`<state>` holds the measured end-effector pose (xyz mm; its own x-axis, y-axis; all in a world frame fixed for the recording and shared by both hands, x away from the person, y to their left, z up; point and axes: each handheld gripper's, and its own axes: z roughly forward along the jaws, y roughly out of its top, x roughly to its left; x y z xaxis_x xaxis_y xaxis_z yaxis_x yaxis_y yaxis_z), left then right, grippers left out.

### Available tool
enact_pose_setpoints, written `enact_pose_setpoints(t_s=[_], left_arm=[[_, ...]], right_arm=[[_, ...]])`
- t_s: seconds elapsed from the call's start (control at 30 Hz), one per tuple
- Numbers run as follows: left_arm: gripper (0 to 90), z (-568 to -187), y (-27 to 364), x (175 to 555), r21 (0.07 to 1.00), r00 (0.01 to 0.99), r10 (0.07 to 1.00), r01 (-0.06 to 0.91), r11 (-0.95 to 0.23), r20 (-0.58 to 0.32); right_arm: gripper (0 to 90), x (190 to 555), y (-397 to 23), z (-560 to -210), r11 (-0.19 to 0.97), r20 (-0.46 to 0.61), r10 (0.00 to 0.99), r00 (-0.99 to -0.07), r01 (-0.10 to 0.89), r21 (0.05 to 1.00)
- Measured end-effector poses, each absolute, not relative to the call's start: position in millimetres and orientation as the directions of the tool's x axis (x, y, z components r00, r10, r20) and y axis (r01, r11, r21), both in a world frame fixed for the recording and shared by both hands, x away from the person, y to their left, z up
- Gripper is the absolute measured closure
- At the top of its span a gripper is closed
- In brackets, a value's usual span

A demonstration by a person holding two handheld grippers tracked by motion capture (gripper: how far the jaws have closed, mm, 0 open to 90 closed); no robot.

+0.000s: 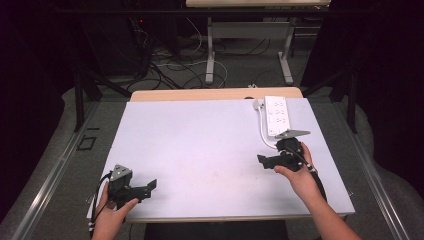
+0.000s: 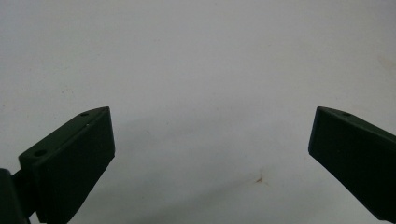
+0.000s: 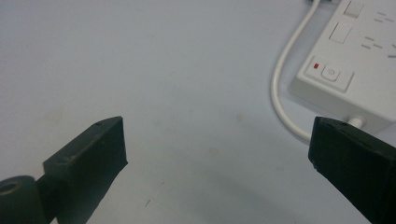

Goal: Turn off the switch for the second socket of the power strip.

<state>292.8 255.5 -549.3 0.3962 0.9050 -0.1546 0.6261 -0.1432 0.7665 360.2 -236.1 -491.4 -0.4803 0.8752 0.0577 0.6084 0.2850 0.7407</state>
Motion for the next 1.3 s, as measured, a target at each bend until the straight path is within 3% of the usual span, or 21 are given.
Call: enact_pose_setpoints(t_s=[1.3], left_arm=[[1.4,-549.8,257.2,293.2,0.765,0.393,0.906,0.629,-0.140,-0.157]], right_arm=[[3.4,329.8,-271.2,-540.8,0.203,0.066,0.933,-0.353,0.671,0.713]])
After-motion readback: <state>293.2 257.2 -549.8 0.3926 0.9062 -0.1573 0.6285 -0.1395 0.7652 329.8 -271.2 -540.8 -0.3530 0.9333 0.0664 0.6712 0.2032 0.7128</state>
